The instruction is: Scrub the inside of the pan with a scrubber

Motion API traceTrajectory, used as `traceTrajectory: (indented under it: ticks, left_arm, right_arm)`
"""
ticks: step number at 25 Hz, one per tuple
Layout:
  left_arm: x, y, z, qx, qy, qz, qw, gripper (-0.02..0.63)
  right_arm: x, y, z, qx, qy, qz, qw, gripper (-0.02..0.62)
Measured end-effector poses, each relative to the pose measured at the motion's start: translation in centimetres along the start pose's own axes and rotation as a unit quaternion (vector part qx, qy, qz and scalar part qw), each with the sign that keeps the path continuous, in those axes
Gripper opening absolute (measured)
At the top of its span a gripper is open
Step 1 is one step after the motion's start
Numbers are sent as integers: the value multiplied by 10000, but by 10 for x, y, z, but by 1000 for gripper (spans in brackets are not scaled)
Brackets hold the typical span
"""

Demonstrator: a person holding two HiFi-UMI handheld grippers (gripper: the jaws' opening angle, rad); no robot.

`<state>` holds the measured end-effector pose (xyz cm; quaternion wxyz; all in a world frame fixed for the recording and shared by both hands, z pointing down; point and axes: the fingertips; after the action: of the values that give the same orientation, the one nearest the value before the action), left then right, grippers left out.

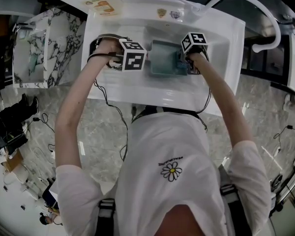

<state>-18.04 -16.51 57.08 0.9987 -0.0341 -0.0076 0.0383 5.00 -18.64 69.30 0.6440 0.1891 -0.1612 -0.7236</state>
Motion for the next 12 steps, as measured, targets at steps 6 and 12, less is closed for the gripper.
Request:
traceTrajectory:
  ticks: [6,12]
  left_arm:
    - [0,0,0,9,-5,25,10000,135]
    - [-1,1,0,33,-23,43,10000,135]
  right_arm:
    - [4,-29,0,449,111,138,9988,61]
    - [3,-90,0,1053,195,21,9942,60]
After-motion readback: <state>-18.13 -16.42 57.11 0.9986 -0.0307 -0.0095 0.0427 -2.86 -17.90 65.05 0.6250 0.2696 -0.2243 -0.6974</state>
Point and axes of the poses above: the fingertips, and each gripper's own axes: z forward along the fingers, y to its right, x out of its top, and after that the axes turned 15 degrees about y, right-handed
